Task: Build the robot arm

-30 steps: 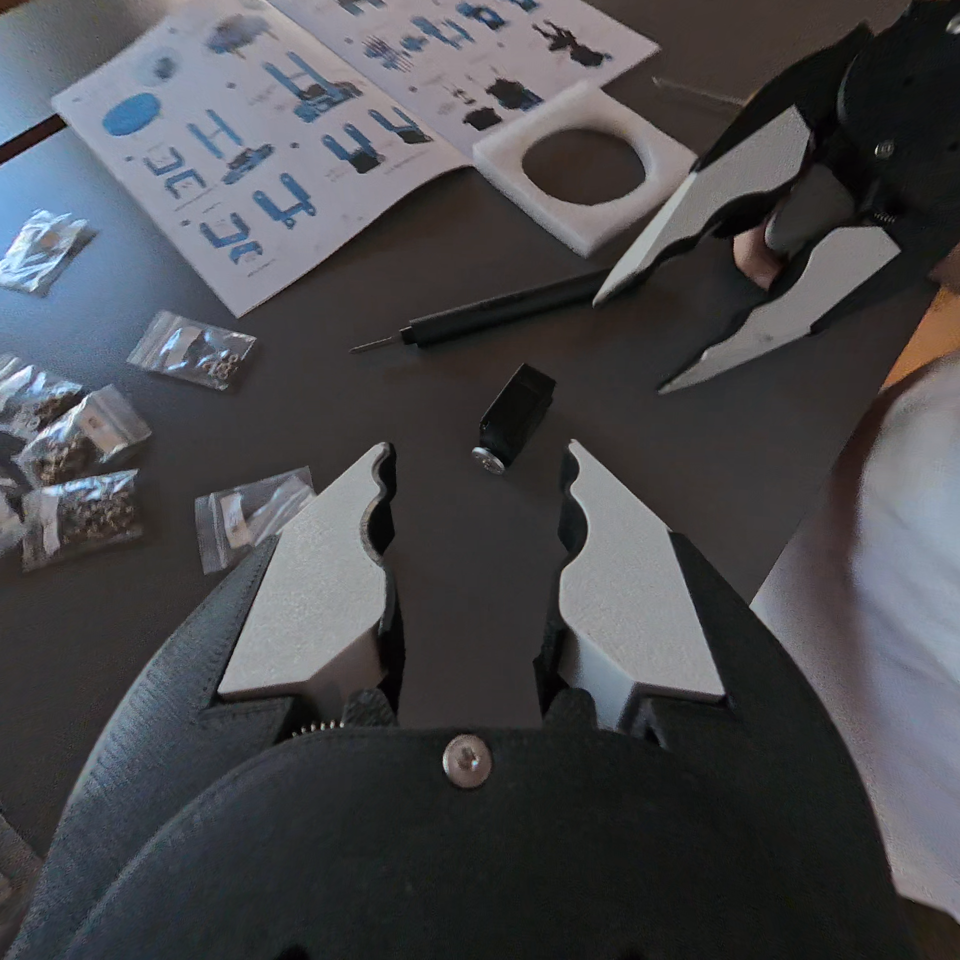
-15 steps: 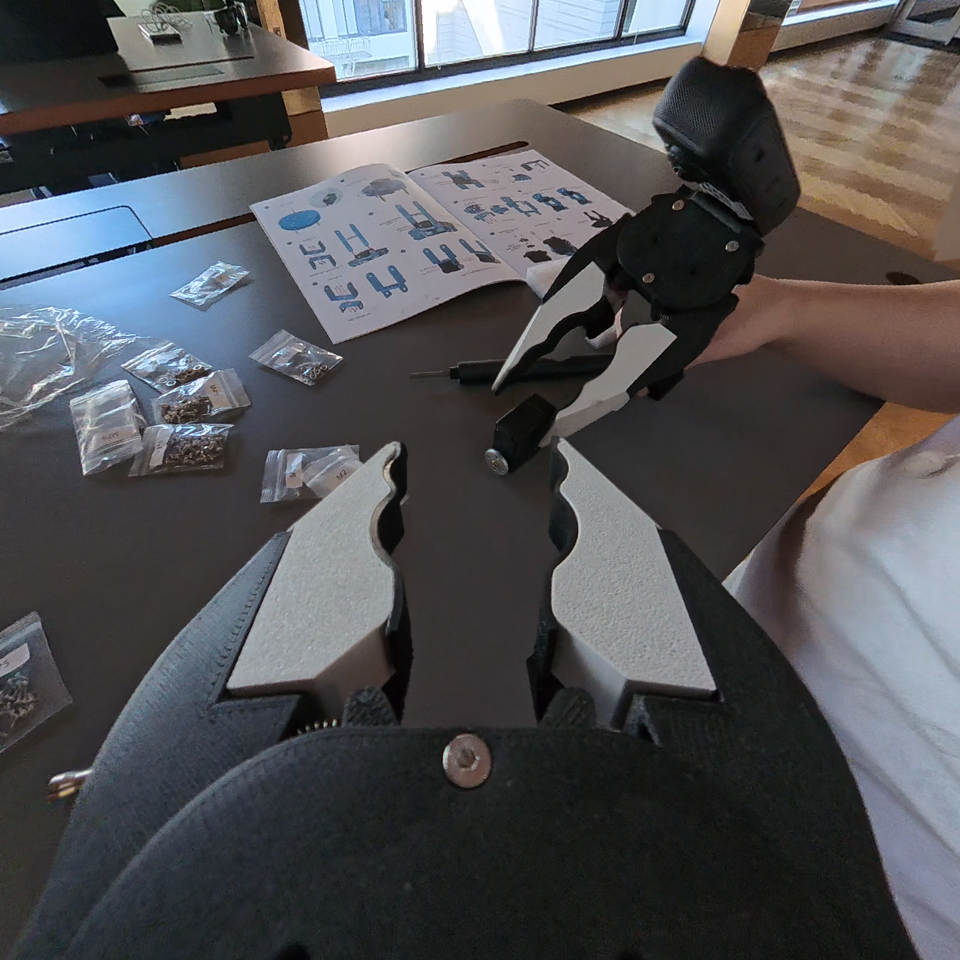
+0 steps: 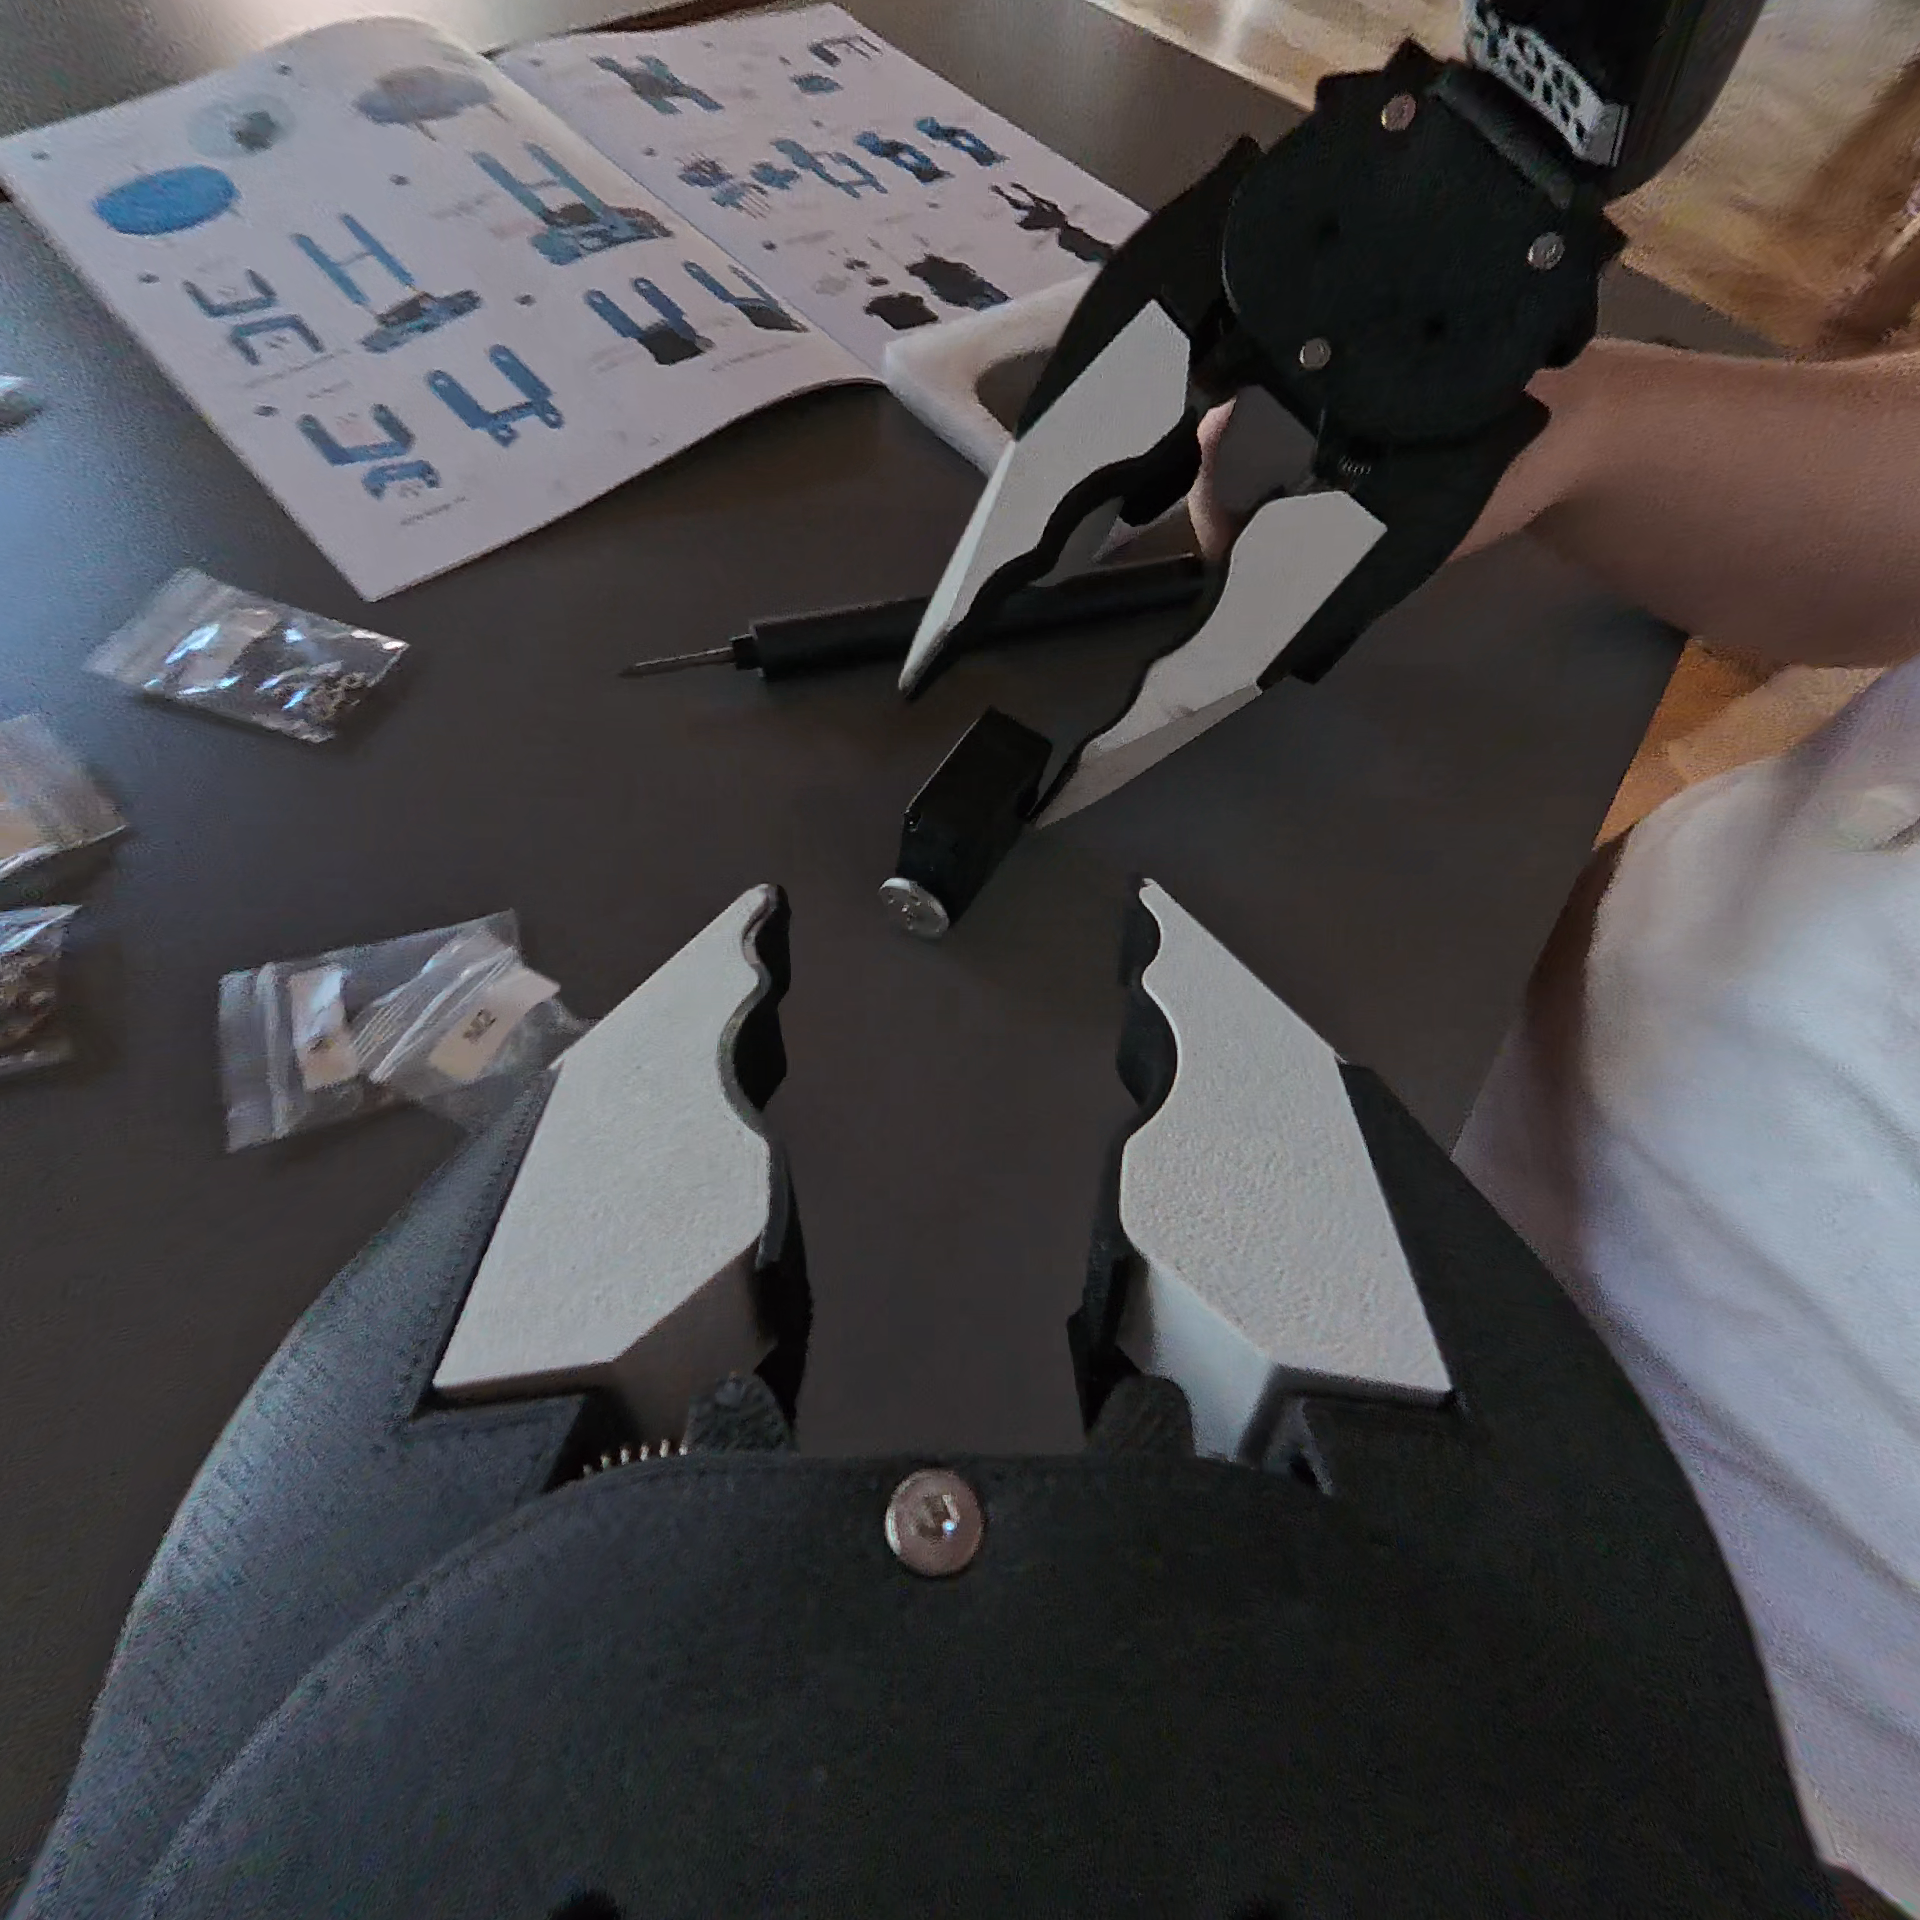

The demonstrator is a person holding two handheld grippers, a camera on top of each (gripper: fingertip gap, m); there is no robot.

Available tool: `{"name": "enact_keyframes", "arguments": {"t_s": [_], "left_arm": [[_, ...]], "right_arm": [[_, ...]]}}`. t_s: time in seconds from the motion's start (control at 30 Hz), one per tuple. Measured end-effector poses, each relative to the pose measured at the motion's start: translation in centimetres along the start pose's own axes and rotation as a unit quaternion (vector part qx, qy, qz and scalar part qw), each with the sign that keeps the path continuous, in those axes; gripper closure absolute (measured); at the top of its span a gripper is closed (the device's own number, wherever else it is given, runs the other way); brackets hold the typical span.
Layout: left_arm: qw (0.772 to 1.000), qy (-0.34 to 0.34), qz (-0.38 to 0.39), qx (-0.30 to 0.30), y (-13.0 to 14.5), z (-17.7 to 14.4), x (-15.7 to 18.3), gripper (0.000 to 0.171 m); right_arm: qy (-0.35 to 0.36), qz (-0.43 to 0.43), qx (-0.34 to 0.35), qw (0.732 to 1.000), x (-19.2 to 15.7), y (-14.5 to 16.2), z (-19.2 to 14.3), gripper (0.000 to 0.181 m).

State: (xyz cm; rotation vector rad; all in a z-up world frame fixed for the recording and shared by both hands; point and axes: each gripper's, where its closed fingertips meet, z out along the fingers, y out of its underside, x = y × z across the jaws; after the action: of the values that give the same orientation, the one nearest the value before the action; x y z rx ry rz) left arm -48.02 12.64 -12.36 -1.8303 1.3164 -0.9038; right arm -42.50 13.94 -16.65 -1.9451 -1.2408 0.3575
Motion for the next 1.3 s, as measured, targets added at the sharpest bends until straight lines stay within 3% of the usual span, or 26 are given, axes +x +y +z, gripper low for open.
{"name": "enact_keyframes", "arguments": {"t_s": [0.3,0.67,1.17,1.3], "left_arm": [[0.994,0.090,0.029,-0.056,0.8,4.2,0.8,0.099],[0.992,0.103,0.003,-0.074,2.7,5.1,2.0,0.103],[0.994,0.086,-0.013,-0.070,3.0,6.0,5.5,0.101],[0.994,0.089,-0.022,-0.065,2.8,6.3,6.2,0.103]], "right_arm": [[0.012,0.012,-0.008,1.000,0.7,0.8,0.3,0.134],[0.023,0.007,-0.021,1.000,1.6,1.1,0.5,0.134],[0.014,-0.035,-0.031,0.999,2.9,-0.1,2.4,0.136],[0.032,-0.029,-0.033,0.999,4.0,0.4,1.4,0.136]]}}
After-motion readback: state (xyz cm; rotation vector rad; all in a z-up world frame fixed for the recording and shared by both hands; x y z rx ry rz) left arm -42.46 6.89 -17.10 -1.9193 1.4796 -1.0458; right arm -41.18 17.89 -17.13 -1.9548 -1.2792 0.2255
